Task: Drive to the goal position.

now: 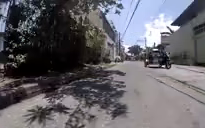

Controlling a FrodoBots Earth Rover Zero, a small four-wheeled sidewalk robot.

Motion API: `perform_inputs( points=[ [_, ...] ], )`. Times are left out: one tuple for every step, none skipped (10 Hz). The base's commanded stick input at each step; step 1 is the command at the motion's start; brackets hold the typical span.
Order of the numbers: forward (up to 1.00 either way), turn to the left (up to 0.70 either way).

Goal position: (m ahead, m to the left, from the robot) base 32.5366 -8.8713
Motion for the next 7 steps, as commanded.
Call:
perform_inputs(
  points=[
    [0.78, -0.01],
    [0.87, -0.01],
    [0.96, -0.01],
    [0.98, -0.01],
    [0.99, -0.04],
    [1.0, -0.19],
    [1.0, -0.4]
  ],
)
